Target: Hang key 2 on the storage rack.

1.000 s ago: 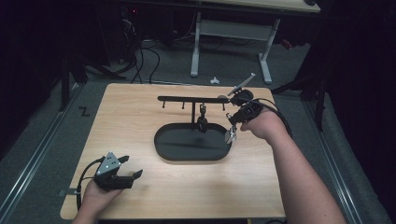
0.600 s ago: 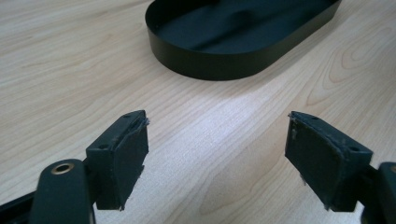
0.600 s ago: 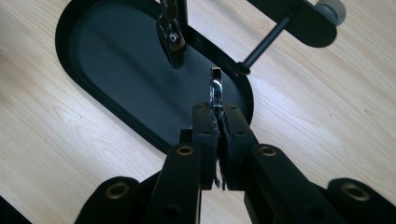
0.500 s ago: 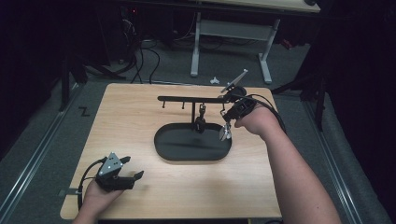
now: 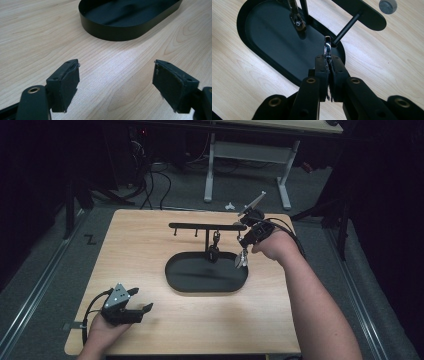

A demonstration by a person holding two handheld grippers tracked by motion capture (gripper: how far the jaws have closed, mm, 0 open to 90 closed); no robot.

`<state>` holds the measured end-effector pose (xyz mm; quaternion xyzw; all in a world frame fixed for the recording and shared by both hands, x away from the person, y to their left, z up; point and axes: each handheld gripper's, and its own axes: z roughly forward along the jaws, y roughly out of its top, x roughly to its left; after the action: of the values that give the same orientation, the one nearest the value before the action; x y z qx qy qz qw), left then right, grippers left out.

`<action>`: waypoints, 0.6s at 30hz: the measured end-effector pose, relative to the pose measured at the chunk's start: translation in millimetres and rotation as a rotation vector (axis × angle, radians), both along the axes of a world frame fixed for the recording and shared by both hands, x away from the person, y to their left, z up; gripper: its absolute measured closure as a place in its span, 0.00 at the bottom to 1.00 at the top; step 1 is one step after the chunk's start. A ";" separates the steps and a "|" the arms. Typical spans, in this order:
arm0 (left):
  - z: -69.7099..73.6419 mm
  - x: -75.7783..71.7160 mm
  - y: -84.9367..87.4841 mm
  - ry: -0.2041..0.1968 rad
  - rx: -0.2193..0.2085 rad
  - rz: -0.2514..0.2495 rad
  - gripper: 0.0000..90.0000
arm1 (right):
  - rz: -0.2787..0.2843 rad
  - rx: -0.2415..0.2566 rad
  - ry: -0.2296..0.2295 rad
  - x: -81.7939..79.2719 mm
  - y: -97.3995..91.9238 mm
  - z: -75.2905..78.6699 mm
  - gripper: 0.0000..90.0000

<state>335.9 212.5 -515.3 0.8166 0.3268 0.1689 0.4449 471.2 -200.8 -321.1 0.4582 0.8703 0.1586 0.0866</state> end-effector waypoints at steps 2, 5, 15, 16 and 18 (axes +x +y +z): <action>-0.8 -0.8 -0.4 0.000 0.007 -0.002 0.25 | -0.014 0.005 0.008 2.8 -1.4 -1.7 0.96; -0.5 -2.5 0.6 0.000 0.007 -0.003 0.25 | -0.004 0.019 0.008 7.3 -3.6 -3.5 0.96; -1.1 -3.4 -0.6 0.005 0.015 -0.010 0.25 | -0.012 0.036 -0.020 14.5 -10.1 -9.7 0.92; -1.2 -3.8 -1.2 0.005 0.015 -0.013 0.25 | -0.022 0.020 -0.025 15.5 -11.2 -10.7 0.91; -1.4 -4.5 -1.9 0.004 0.021 -0.014 0.25 | -0.037 0.022 -0.025 15.7 -12.5 -10.9 0.91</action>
<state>331.4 210.6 -516.7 0.8239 0.3200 0.1676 0.4367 487.0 -213.2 -331.9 0.4732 0.8587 0.1723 0.0951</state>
